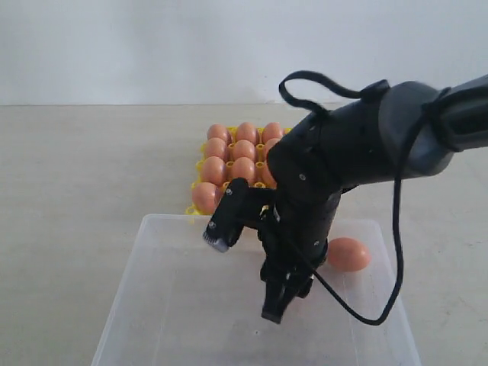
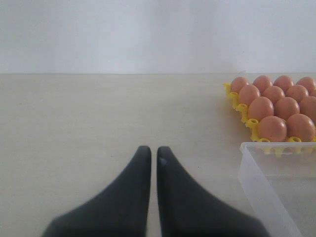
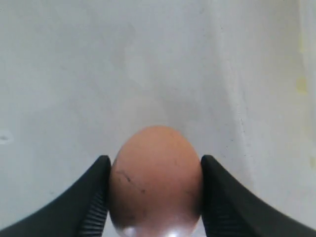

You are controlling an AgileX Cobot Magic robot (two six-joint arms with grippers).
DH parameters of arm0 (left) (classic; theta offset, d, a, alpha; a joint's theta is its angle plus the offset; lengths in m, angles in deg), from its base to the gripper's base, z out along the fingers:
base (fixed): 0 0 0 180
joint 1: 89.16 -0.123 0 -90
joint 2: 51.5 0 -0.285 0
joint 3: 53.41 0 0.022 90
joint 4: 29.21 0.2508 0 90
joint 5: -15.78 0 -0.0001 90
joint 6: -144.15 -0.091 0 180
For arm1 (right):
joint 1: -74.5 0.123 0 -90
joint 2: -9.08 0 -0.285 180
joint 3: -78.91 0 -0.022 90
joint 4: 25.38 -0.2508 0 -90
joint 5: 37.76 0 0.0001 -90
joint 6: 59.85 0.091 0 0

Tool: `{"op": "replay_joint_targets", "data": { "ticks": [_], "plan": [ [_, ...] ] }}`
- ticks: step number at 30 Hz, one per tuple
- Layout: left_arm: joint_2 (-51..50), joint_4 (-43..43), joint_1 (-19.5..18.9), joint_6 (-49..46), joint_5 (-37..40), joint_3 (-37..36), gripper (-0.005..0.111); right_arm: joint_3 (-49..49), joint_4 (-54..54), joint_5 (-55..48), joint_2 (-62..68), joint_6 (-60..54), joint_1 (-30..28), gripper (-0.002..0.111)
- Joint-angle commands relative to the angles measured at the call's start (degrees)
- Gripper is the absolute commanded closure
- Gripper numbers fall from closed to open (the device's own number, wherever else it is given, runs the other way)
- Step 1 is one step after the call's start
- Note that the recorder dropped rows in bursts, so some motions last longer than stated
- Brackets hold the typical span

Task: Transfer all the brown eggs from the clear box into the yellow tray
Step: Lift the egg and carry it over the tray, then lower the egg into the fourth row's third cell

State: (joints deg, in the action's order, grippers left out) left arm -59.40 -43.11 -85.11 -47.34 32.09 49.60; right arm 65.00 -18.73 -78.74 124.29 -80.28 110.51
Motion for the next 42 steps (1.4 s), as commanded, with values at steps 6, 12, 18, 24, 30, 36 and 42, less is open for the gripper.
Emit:
{"op": "replay_joint_targets", "data": {
  "ticks": [6,12,18,24,30,36,42],
  "plan": [
    [0.1,-0.1,0.5,-0.1,0.0,-0.2,0.103,-23.2,-22.8,50.3,-29.5,4.5,-2.7,0.108],
    [0.1,-0.1,0.5,-0.1,0.0,-0.2,0.103,-31.5,-30.5,76.5,-28.8,13.8,-13.5,0.108],
    [0.1,-0.1,0.5,-0.1,0.0,-0.2,0.103,-31.2,-16.6,96.8,-20.1,35.3,-21.7,0.108],
    [0.1,-0.1,0.5,-0.1,0.0,-0.2,0.103,-26.0,21.9,100.7,-6.9,39.8,-28.7,0.108],
    [0.1,-0.1,0.5,-0.1,0.0,-0.2,0.103,-24.2,42.6,97.5,-3.3,56.9,-29.6,0.108],
    [0.1,-0.1,0.5,-0.1,0.0,-0.2,0.103,-24.2,45.7,95.1,-3.3,58.4,-29.6,0.108],
    [0.1,-0.1,0.5,-0.1,0.0,-0.2,0.103,-20.7,48.1,87.4,-2.6,64.4,-29.6,0.108]
  ]
}}
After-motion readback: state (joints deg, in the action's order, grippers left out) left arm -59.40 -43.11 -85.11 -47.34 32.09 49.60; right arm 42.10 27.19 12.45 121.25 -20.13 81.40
